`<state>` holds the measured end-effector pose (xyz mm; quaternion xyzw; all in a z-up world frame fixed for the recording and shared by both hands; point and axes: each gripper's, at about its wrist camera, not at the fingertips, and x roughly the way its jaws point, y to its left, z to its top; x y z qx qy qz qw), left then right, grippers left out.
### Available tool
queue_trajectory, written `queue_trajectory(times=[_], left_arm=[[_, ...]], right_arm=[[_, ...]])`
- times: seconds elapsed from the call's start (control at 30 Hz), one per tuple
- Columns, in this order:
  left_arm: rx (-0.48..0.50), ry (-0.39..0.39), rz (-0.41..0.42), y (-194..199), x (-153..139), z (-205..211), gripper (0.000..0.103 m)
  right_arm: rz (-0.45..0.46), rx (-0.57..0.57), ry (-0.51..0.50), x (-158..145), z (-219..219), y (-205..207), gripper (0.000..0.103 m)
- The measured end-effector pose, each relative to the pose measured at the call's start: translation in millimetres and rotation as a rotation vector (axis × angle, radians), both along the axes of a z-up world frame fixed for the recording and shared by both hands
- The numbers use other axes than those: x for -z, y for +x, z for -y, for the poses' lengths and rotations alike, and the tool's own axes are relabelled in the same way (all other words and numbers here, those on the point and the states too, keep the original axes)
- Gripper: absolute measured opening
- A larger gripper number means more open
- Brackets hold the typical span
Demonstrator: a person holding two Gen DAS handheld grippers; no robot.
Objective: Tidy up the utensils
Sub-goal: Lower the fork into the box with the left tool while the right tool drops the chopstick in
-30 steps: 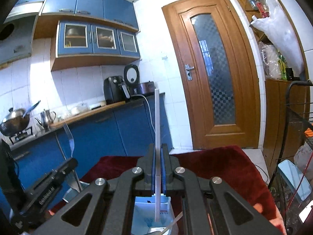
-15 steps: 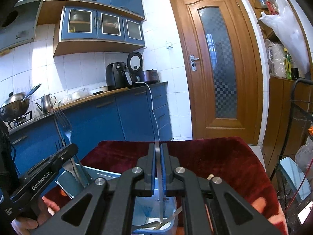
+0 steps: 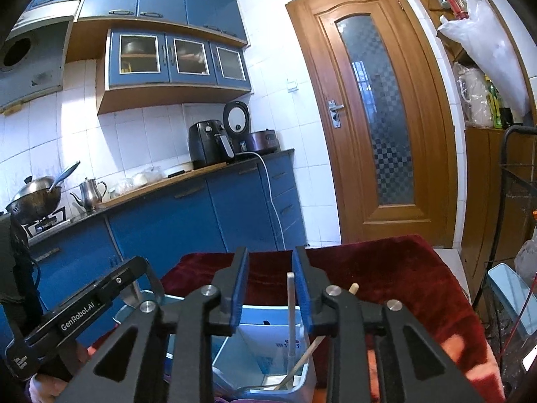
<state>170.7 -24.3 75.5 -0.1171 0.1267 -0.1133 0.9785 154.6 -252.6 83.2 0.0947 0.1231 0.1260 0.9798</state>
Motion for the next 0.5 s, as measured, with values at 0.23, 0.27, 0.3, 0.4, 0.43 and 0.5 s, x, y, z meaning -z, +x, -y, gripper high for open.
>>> queue_trajectory(times=[0.23,0.27,0.3,0.4,0.43,0.5], left_arm=[[0.023,0.002,-0.029,-6,-10,3,0.023],[0.028,0.008,-0.034,-6,-12,4,0.023],[0.032,0.014,-0.036,-8,-13,5,0.023],[0.035,0.015,-0.042,-15,-19,3,0.023],[0.036,0.015,-0.044,-17,-21,3,0.023],[0.038,0.019,-0.048,-24,-26,2,0.023]], right_arm=[[0.040,-0.005,0.037,-12,4,-13,0.033],[0.042,-0.005,0.043,-13,6,-15,0.034],[0.043,-0.005,0.049,-16,6,-16,0.034],[0.039,-0.009,0.063,-21,8,-24,0.034],[0.037,-0.009,0.065,-23,8,-26,0.034],[0.029,-0.008,0.065,-27,9,-33,0.034]])
